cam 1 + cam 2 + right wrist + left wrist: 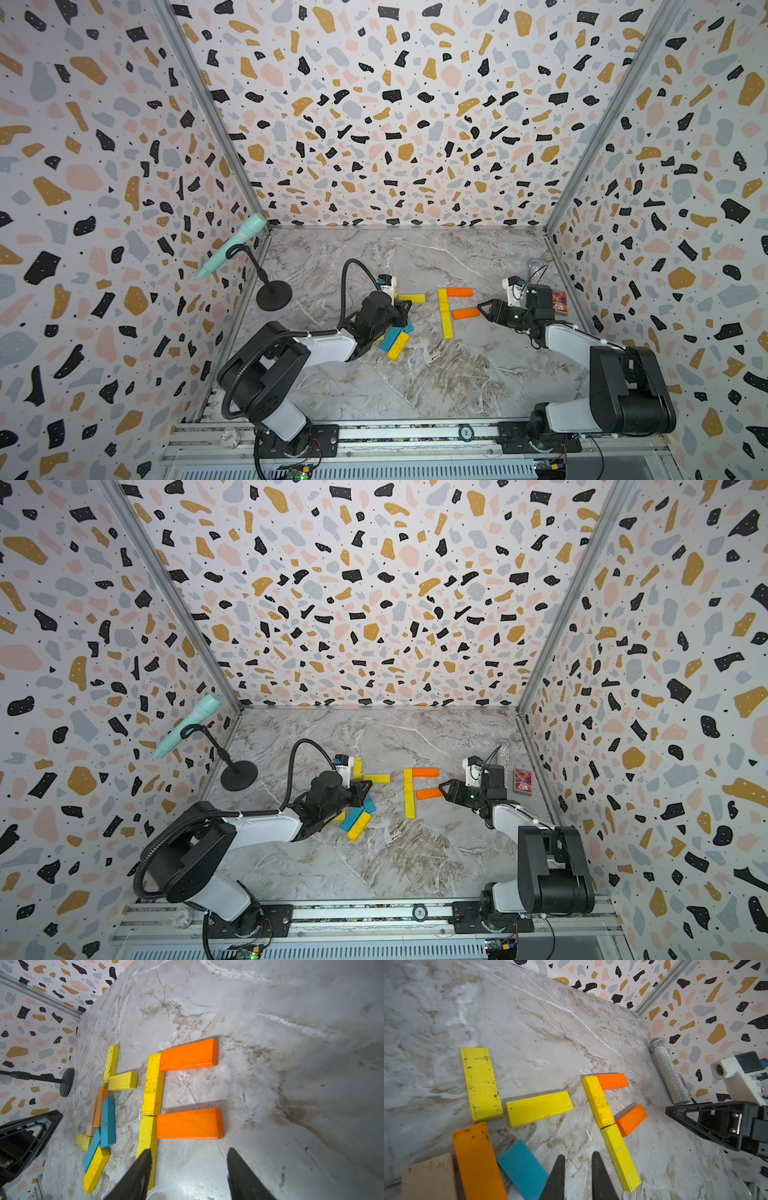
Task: Assemble the number 6 with building blocks
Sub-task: Assemble the building block at the center of the board.
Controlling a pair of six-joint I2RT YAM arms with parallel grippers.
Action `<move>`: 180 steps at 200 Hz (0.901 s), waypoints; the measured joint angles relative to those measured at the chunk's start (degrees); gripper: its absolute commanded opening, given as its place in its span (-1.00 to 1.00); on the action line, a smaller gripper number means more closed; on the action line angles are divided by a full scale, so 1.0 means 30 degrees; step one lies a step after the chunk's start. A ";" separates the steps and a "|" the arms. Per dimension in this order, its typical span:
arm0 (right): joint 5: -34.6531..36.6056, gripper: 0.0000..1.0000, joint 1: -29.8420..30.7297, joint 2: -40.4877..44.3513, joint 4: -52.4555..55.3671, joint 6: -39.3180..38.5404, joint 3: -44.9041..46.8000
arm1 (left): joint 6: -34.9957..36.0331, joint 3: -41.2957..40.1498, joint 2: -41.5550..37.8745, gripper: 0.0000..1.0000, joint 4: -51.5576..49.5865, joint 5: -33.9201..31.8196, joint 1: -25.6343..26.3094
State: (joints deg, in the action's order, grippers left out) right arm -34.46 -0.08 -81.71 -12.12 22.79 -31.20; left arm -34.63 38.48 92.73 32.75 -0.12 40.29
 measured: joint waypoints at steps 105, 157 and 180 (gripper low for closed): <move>-0.2535 0.23 -0.0605 -0.3351 -0.3249 0.0619 -0.0080 | -0.0517 0.2404 0.3789 -0.94 0.0255 0.0459 0.1078; -0.2739 0.23 -0.0612 -0.4284 -0.3730 0.0816 -0.0153 | -0.0605 0.2426 0.4415 -0.96 0.0444 0.1005 0.1093; -0.2936 0.23 -0.0612 -0.4838 -0.3796 0.0780 -0.0670 | -0.0605 0.2426 0.4459 -0.97 0.0568 0.1188 0.1093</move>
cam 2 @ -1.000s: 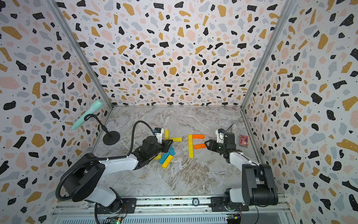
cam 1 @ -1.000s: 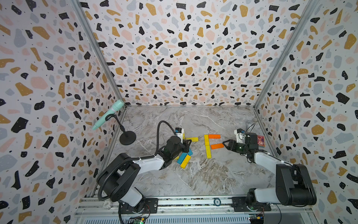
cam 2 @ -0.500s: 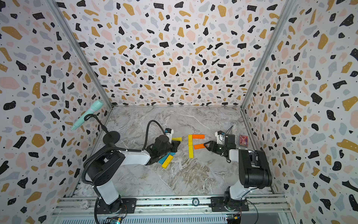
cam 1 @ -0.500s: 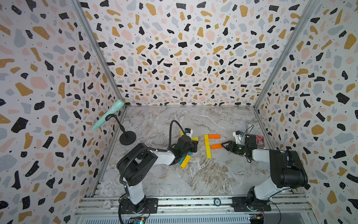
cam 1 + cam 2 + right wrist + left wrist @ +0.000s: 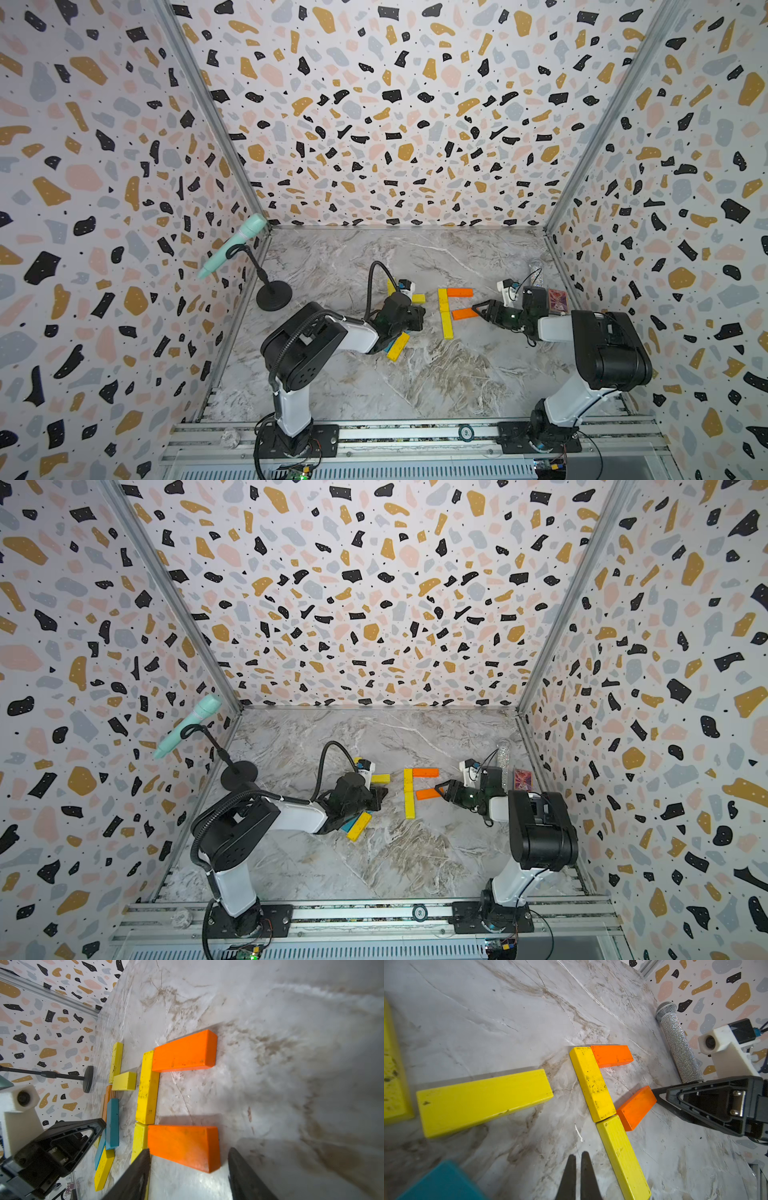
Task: Assemble the number 6 with building blocks
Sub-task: Assemble the building block at the center of the board.
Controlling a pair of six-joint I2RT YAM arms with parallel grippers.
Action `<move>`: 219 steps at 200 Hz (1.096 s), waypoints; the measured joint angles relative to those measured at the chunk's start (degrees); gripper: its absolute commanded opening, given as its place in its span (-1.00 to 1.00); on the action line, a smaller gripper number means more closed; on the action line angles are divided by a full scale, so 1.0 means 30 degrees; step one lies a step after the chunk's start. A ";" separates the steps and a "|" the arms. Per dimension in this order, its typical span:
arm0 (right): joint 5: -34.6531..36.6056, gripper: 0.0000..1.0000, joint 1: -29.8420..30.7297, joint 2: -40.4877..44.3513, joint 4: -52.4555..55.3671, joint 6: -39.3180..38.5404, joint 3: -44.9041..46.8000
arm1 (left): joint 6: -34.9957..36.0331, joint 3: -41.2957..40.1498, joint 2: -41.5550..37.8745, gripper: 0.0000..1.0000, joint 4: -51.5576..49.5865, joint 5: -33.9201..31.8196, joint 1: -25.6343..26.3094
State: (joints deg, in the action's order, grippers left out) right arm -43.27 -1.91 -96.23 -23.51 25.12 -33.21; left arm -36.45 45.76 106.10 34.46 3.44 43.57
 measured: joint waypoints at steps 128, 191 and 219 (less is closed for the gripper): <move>-0.0087 0.22 0.0612 -0.0678 -0.0342 -0.0262 -0.0474 | 0.0022 0.0044 0.0364 -1.00 0.0124 0.0270 0.0029; 0.0007 0.22 0.0823 -0.0612 -0.0597 -0.0182 -0.0321 | 0.0146 0.0044 0.0393 -1.00 0.0131 0.0270 0.0036; 0.0095 0.22 0.0954 -0.0444 -0.0678 -0.0022 -0.0102 | 0.0175 0.0044 0.0393 -1.00 0.0131 0.0277 0.0036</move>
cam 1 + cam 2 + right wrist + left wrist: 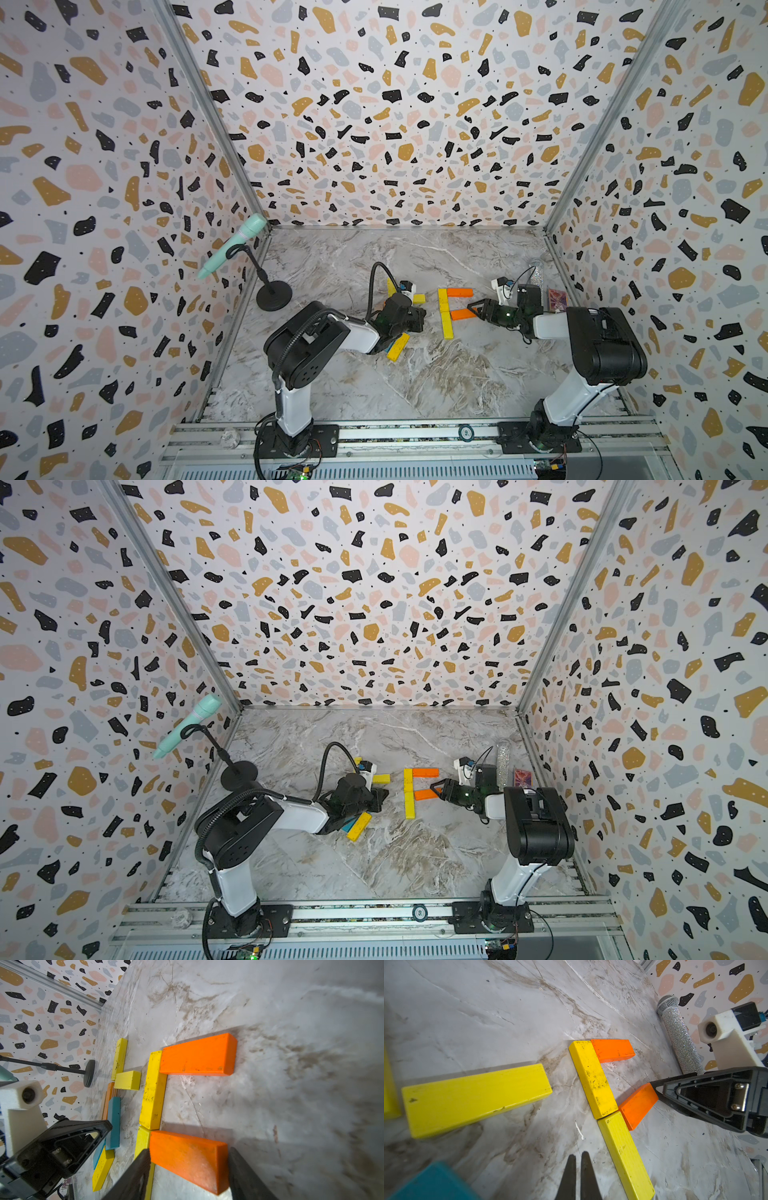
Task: Assemble the number 6 with building blocks
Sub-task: Assemble the building block at the center of the board, then adjust the building block at the center of the board.
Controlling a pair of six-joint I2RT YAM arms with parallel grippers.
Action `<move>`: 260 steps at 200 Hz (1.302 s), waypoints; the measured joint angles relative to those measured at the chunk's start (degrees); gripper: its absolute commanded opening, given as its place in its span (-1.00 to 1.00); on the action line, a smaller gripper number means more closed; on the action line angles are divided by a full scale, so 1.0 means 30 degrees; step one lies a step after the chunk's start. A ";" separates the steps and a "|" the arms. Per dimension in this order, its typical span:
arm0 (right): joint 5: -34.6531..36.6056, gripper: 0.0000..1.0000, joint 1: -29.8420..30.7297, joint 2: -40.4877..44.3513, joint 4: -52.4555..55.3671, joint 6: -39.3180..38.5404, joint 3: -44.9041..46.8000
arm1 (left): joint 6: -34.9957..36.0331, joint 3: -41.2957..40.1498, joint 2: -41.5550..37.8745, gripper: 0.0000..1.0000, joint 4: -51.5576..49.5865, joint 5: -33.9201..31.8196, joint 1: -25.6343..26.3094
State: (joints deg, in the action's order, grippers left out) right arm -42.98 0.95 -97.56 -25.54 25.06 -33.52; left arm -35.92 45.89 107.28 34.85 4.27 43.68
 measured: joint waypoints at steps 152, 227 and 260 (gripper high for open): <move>0.0809 0.23 0.0029 0.1202 0.0335 0.0685 0.0896 | 0.0262 0.0000 0.0000 -1.00 -0.0015 0.0022 0.0000; 0.1297 0.23 -0.0517 0.0342 0.2696 -0.0248 -0.2732 | 0.0933 0.3060 0.0342 -1.00 -0.2572 -0.1188 0.0000; 0.1268 0.23 -0.0517 -0.1253 0.2871 -0.0379 -0.4306 | 0.1246 0.4852 0.1362 -1.00 -0.3730 -0.1632 -0.0007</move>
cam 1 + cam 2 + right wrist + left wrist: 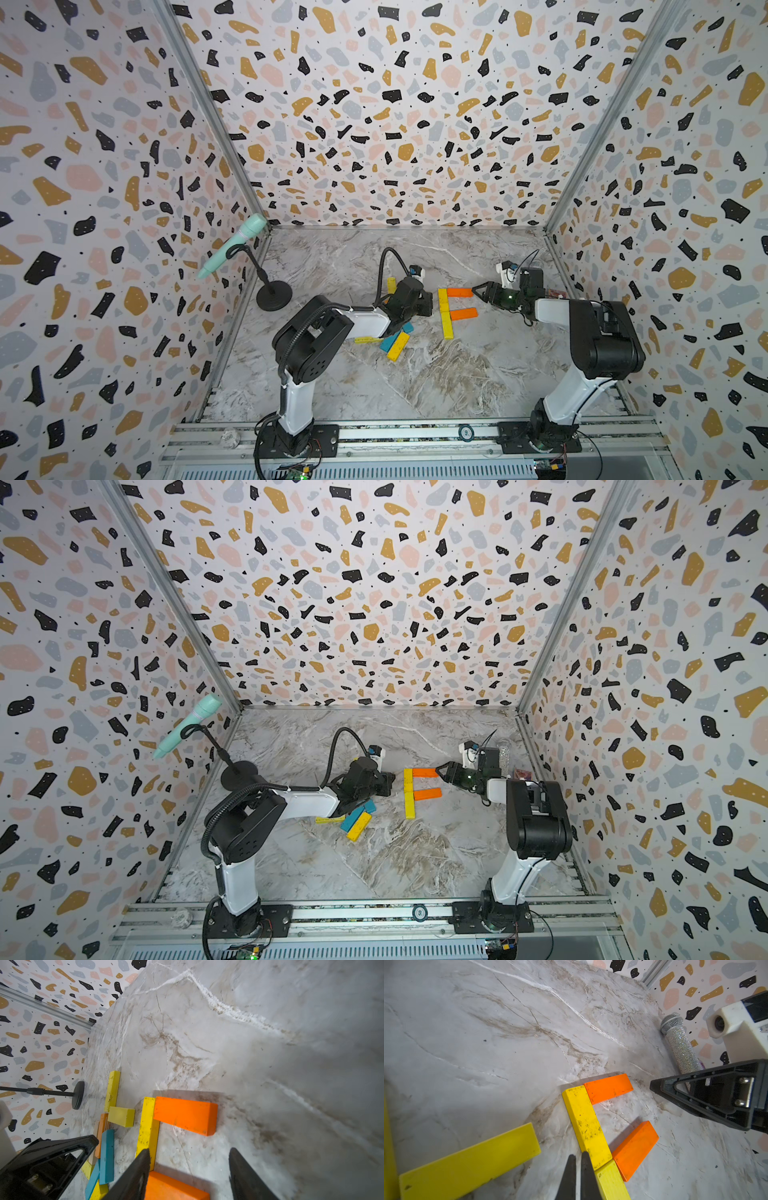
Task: Assemble the number 6 with building blocks
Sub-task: Adjust the building block at the center of the board.
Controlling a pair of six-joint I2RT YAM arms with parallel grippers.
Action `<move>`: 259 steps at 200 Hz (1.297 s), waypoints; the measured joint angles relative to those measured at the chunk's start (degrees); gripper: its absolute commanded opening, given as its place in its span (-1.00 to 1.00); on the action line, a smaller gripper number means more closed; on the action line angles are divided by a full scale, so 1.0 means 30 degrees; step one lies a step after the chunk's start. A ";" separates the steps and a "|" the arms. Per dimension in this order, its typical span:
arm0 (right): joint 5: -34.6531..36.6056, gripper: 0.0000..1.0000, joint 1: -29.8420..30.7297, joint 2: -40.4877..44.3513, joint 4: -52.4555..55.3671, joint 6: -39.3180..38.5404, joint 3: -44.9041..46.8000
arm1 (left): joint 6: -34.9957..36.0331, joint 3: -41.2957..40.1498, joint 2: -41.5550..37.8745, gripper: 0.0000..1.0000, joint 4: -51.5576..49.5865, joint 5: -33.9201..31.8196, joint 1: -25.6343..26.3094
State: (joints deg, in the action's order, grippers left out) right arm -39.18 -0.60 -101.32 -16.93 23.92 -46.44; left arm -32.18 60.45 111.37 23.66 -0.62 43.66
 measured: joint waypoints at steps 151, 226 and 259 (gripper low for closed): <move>-0.0743 0.23 0.0393 -0.3009 0.0270 0.0000 -0.2579 | 0.0248 0.3475 0.3045 -1.00 -0.2506 0.0641 -0.0678; -0.0809 0.23 0.0933 -0.3322 0.0590 0.0000 -0.3118 | 0.0386 0.3483 0.3512 -1.00 -0.2514 0.1195 -0.0678; -0.0809 0.23 0.0947 -0.3497 0.0787 0.0000 -0.3446 | 0.0510 0.3483 0.3541 -1.00 -0.2521 0.1377 -0.0678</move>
State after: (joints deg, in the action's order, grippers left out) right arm -41.60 2.24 -111.81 -14.57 23.92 -56.77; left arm -30.65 70.89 121.99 16.10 3.51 41.63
